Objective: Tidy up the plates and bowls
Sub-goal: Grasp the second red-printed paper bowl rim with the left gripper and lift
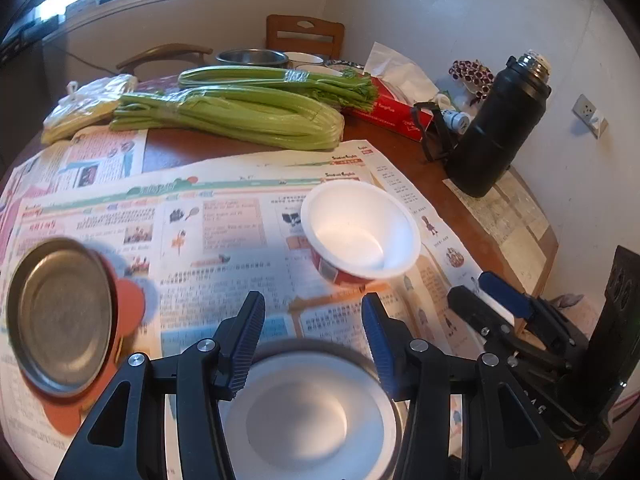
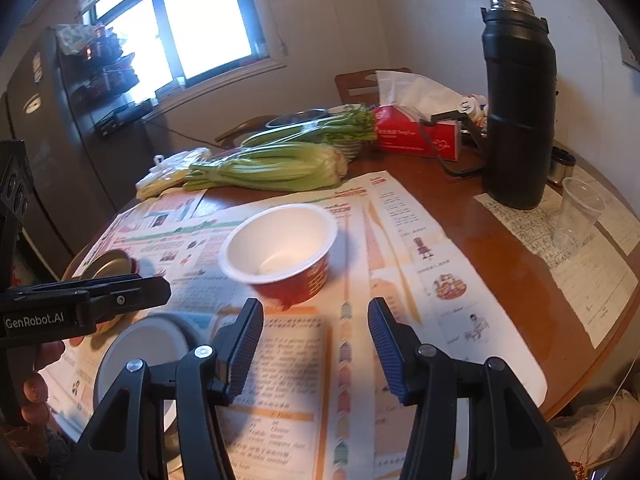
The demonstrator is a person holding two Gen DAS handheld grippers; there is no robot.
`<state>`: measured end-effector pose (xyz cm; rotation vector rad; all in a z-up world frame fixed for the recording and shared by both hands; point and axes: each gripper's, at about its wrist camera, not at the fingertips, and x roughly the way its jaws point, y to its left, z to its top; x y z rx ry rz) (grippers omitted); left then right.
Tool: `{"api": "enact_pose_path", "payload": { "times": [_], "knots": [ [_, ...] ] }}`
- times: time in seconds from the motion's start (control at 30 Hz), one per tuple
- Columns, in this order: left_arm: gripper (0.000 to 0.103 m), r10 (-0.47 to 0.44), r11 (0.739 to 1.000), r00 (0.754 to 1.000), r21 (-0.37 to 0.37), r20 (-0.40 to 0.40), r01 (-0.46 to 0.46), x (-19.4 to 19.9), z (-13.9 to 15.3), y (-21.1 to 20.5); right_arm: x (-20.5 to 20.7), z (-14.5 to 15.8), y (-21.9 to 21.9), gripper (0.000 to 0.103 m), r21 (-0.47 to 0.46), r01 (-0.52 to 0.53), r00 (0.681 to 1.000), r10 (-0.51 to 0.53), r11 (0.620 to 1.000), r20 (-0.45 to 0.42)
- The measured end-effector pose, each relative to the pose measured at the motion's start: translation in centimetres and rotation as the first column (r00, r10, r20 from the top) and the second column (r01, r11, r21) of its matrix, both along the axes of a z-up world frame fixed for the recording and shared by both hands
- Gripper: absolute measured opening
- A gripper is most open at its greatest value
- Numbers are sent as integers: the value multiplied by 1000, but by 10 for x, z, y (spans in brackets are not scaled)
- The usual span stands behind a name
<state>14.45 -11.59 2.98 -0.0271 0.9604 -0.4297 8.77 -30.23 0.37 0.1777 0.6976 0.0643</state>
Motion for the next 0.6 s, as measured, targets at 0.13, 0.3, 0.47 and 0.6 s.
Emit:
{"api": "enact_pose_path", "payload": {
  "times": [0.13, 0.3, 0.47, 0.6],
  "knots": [
    [52, -15, 1000, 1000, 19, -17, 16, 22, -1, -7, 12, 5, -9, 54, 6, 31, 999, -31, 1000, 15],
    [52, -37, 999, 998, 26, -44, 38, 46, -5, -15, 30, 8, -16, 54, 22, 38, 999, -39, 999, 19],
    [52, -43, 999, 996, 19, -80, 44, 65, -16, -21, 47, 2, -17, 54, 32, 25, 1000, -25, 999, -9],
    [52, -52, 998, 994, 23, -92, 54, 74, -22, -27, 62, -5, -14, 54, 20, 11, 999, -11, 1000, -43]
  ]
}}
